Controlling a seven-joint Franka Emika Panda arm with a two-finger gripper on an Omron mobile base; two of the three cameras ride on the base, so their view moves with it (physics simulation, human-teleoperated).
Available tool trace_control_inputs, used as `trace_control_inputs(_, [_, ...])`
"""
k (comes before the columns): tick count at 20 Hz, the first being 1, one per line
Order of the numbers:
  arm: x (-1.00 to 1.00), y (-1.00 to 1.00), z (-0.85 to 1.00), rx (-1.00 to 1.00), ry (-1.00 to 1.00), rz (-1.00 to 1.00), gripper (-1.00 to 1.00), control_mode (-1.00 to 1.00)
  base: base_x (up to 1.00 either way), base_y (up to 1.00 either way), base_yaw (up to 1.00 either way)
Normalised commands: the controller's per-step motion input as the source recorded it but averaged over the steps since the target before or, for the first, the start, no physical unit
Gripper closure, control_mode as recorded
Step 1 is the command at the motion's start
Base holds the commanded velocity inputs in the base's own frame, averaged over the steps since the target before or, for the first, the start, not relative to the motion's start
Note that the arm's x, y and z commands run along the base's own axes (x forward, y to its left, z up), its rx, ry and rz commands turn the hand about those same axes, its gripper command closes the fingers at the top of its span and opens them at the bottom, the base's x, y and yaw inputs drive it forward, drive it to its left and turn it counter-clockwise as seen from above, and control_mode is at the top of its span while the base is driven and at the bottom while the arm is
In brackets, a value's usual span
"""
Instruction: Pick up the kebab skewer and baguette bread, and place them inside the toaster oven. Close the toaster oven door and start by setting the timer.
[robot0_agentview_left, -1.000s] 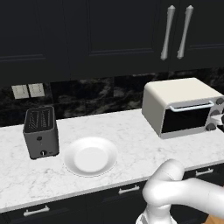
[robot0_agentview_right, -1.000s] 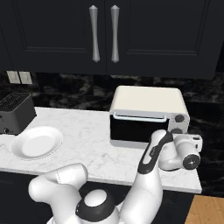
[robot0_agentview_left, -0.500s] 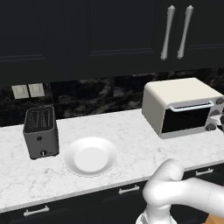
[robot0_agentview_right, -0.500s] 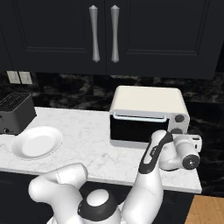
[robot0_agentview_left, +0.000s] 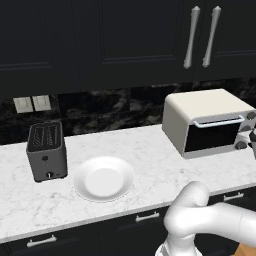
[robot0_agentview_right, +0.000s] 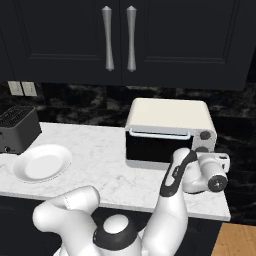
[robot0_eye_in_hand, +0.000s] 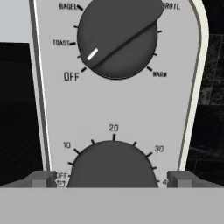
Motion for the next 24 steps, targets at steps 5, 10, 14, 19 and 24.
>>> trace_control_inputs(5, [0.00,0.00,0.00,0.00,0.00,0.00,-1.00,-1.00,0.00,0.00,0.00])
trace_control_inputs(10, [0.00,0.00,0.00,0.00,0.00,0.00,-1.00,-1.00,0.00,0.00,0.00])
trace_control_inputs(14, [0.00,0.00,0.00,0.00,0.00,0.00,1.00,-1.00,0.00,0.00,0.00])
trace_control_inputs(19, [0.00,0.00,0.00,0.00,0.00,0.00,1.00,-1.00,0.00,0.00,0.00])
trace_control_inputs(24, [-0.01,0.00,0.00,0.00,-0.01,0.00,1.00,-1.00,0.00,0.00,0.00])
